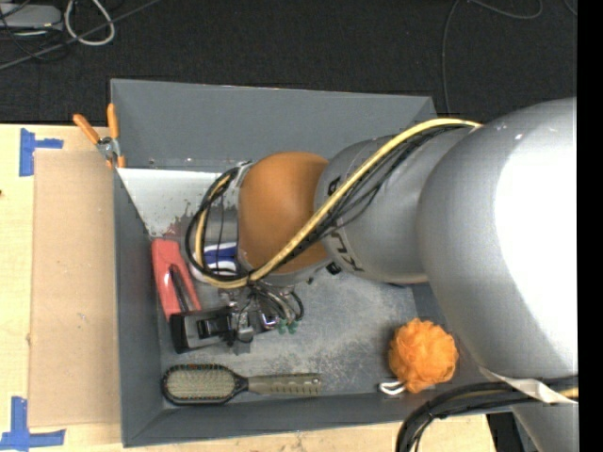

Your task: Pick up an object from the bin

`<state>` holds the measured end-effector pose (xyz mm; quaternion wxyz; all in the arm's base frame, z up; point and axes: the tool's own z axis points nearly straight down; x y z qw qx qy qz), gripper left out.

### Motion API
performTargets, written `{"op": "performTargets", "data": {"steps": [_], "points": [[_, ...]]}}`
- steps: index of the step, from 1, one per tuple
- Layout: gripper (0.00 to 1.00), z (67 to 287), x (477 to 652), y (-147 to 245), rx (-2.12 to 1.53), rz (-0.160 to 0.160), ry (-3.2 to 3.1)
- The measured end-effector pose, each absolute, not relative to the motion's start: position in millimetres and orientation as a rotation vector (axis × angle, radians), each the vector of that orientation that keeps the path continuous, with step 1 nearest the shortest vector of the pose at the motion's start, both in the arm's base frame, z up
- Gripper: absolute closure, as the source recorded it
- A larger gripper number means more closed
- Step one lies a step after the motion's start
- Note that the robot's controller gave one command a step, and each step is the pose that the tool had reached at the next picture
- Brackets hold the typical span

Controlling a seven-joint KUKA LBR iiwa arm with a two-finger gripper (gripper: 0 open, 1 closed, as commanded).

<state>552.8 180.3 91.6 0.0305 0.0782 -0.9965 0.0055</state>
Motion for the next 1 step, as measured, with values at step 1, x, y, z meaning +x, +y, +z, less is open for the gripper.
{"op": "performTargets", "data": {"steps": [1], "points": [[1.0,88.3,551.2,182.2,-0.028,0.027,-3.078]]}}
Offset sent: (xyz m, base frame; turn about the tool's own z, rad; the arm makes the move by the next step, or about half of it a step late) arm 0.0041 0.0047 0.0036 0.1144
